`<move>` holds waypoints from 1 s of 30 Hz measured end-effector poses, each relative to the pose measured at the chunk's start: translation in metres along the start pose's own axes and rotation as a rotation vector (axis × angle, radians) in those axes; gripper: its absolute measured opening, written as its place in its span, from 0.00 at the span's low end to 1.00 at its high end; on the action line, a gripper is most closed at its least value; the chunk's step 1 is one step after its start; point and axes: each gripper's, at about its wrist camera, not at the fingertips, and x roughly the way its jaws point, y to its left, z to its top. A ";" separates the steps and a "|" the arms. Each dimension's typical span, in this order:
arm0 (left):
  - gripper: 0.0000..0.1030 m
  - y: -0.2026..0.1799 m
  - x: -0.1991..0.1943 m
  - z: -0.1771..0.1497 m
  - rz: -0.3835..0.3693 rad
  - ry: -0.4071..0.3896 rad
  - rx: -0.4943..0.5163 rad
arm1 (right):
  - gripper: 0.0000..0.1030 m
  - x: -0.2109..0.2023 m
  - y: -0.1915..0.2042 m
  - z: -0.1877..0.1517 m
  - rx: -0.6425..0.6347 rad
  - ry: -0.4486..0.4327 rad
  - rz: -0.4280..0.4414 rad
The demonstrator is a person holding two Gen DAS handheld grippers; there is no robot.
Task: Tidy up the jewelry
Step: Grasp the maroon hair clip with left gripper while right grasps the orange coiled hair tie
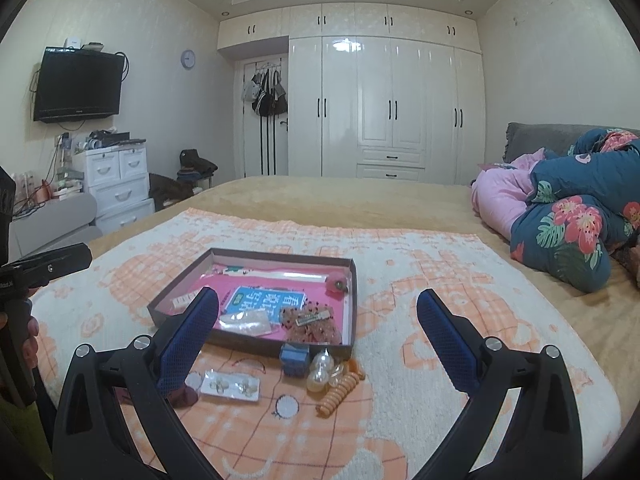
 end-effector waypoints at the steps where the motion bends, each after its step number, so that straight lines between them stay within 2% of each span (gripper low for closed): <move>1: 0.89 -0.001 0.000 -0.002 0.000 0.007 0.005 | 0.94 0.000 0.001 -0.002 -0.004 0.007 0.002; 21: 0.89 -0.032 0.024 -0.051 -0.069 0.193 0.106 | 0.94 0.001 -0.002 -0.035 -0.028 0.091 0.031; 30: 0.89 -0.032 0.042 -0.072 -0.068 0.277 0.127 | 0.94 0.011 -0.003 -0.047 -0.038 0.138 0.028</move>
